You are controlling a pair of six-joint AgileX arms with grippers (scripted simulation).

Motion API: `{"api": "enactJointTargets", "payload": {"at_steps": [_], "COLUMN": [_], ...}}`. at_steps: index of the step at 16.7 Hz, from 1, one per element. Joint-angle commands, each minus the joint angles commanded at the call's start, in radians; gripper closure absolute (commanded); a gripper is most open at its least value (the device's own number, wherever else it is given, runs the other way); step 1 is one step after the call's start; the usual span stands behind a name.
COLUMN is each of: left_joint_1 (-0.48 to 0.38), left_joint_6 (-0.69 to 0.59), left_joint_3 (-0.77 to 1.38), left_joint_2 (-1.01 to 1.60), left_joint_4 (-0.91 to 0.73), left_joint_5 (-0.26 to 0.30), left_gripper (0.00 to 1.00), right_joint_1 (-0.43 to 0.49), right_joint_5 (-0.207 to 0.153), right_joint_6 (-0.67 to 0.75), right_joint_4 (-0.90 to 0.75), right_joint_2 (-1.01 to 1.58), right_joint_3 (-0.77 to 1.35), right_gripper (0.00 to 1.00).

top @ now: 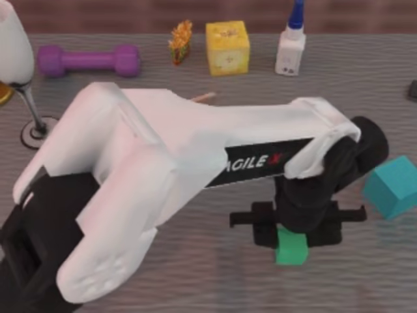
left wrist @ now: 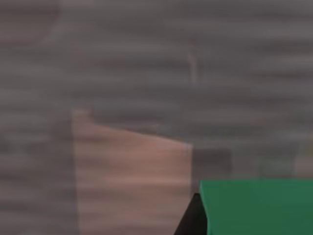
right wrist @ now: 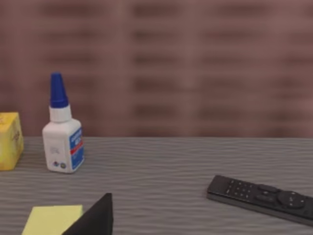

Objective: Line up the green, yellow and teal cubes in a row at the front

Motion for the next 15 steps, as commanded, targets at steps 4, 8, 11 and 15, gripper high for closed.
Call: {"api": "enactJointTargets", "payload": {"at_steps": [4, 8, 11, 15], "left_joint_1": [-0.001, -0.001, -0.001, -0.001], "left_joint_6": [0.000, 0.000, 0.000, 0.000], "left_joint_3": [-0.010, -0.010, -0.010, -0.010], "left_joint_2": [0.003, 0.003, 0.003, 0.003], "left_joint_4": [0.011, 0.011, 0.011, 0.011], "left_joint_5": [-0.001, -0.001, -0.001, -0.001], "left_gripper": [1.00, 0.70, 0.47, 0.17], "right_joint_1": [0.000, 0.000, 0.000, 0.000], "right_joint_5": [0.000, 0.000, 0.000, 0.000], "right_joint_6": [0.000, 0.000, 0.000, 0.000], "right_joint_4": [0.000, 0.000, 0.000, 0.000], "right_joint_2": [0.000, 0.000, 0.000, 0.000], "right_joint_3": [0.000, 0.000, 0.000, 0.000], "right_gripper": [0.00, 0.00, 0.00, 0.00]}}
